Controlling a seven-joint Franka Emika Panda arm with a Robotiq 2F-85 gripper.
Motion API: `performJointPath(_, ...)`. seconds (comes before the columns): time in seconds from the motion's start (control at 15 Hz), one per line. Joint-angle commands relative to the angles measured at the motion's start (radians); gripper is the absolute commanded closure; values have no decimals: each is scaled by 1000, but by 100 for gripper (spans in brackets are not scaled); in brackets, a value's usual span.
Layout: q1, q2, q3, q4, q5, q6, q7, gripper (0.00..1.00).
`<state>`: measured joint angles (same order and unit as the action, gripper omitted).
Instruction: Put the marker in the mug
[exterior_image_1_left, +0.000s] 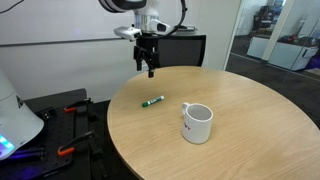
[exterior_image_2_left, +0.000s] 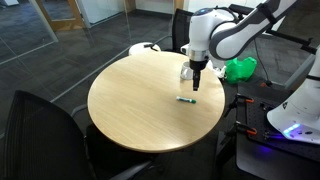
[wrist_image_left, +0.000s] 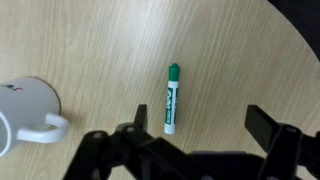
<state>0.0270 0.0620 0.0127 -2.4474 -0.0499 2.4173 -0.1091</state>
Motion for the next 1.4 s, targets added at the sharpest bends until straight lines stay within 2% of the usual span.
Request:
performJointPath(0.0, 2, 115, 15, 57, 45, 37, 12, 0)
performJointPath(0.67, -15, 323, 18, 114, 66, 228, 15, 0)
performJointPath(1.33, -15, 425, -5, 156, 51, 334, 49, 0)
